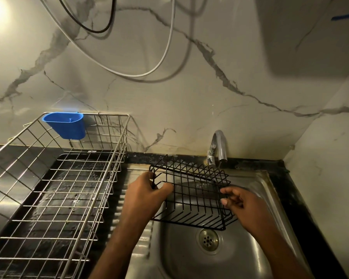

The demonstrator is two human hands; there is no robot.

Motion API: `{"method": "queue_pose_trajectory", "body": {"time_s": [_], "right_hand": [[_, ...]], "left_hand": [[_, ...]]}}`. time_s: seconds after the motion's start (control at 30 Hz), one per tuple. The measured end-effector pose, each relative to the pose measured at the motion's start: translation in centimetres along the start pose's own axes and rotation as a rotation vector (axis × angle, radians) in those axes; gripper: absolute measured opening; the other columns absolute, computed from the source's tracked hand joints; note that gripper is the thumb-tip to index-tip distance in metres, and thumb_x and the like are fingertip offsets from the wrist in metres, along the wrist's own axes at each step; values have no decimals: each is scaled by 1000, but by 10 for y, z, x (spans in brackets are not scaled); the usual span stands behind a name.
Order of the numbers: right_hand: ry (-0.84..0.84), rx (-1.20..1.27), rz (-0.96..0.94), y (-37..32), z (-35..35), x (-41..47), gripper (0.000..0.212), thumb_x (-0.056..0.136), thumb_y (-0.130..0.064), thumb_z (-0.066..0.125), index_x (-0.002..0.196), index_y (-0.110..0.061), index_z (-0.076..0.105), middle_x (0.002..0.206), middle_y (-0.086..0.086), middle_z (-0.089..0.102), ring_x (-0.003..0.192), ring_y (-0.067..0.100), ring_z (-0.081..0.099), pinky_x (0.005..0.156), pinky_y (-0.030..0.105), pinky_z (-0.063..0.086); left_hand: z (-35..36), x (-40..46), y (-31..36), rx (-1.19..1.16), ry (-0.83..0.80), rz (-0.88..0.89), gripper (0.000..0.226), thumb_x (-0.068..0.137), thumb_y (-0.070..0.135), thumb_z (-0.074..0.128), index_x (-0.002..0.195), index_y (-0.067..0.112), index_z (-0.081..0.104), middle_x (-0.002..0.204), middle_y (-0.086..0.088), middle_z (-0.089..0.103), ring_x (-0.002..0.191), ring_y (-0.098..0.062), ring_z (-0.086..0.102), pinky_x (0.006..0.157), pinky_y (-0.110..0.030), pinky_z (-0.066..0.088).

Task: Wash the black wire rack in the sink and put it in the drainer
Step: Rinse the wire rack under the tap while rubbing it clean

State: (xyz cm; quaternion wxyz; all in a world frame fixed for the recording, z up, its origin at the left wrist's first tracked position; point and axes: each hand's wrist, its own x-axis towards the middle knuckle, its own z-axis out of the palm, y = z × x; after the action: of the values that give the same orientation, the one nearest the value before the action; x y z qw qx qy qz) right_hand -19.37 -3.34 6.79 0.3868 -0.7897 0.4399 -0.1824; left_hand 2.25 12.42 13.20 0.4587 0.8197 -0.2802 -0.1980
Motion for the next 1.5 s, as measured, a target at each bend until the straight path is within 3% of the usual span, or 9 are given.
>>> {"method": "queue_pose_trajectory", "body": {"time_s": [0.53,0.8,1.0,1.07,1.13,1.2,1.3,1.43,1.5], "right_hand": [[-40,-33,-26,-7,0,-1,27,86,-25,74,110,-37,68,95,-15,70,94,-4,62,75,12,43],[-43,-46,-19,-3,0,5,27,87,-26,73,112,-35,68,101,-15,70,97,0,64,77,14,45],[-11,-24,3,12,10,4,22,92,-38,62,112,-30,67,99,-15,68,94,-1,62,76,15,45],[-31,63,79,22,22,0,37,89,-55,51,109,-29,67,100,-11,69,95,4,64,78,21,48],[-21,250,213,29,32,-3,42,84,-63,42,100,-33,67,103,-5,71,98,11,65,86,33,53],[20,388,309,32,34,-2,38,87,-63,39,97,-36,65,110,0,69,103,16,64,92,41,53],[96,359,299,25,25,3,54,84,-70,37,117,-34,61,122,2,64,114,23,60,98,48,50],[122,249,77,-5,6,5,67,83,-64,45,142,-32,43,140,-2,53,119,15,54,86,27,47],[79,186,-16,-18,2,7,67,85,-64,45,147,-41,34,148,-6,44,127,18,50,94,35,49]], "left_hand": [[-9,-12,-5,54,28,-38,50,86,34,71,129,11,62,81,3,70,61,-10,65,55,-25,50],[-6,-14,-10,42,18,-59,59,85,39,72,135,9,60,99,-1,72,82,-13,67,63,-25,47],[10,-18,-11,-106,-64,-105,54,72,25,85,119,17,60,88,1,68,71,-10,64,59,-27,55],[23,-26,-8,-31,-128,-36,50,68,17,87,105,27,56,85,7,65,73,-6,61,60,-20,52],[38,-33,-9,64,-149,67,51,61,19,86,96,32,51,82,13,62,80,-5,59,72,-27,54],[51,-36,-11,102,-171,142,47,58,30,79,95,29,50,78,17,58,80,-1,56,87,-33,49],[67,-39,-16,258,-235,197,45,68,30,74,99,35,42,82,21,54,90,5,55,112,-32,21],[71,-37,-14,456,-292,298,55,77,12,70,116,36,40,95,23,49,117,-2,54,122,-31,-5],[67,-34,-8,560,-330,377,58,80,12,69,129,32,44,106,20,55,124,-2,51,126,-34,-8]]}}
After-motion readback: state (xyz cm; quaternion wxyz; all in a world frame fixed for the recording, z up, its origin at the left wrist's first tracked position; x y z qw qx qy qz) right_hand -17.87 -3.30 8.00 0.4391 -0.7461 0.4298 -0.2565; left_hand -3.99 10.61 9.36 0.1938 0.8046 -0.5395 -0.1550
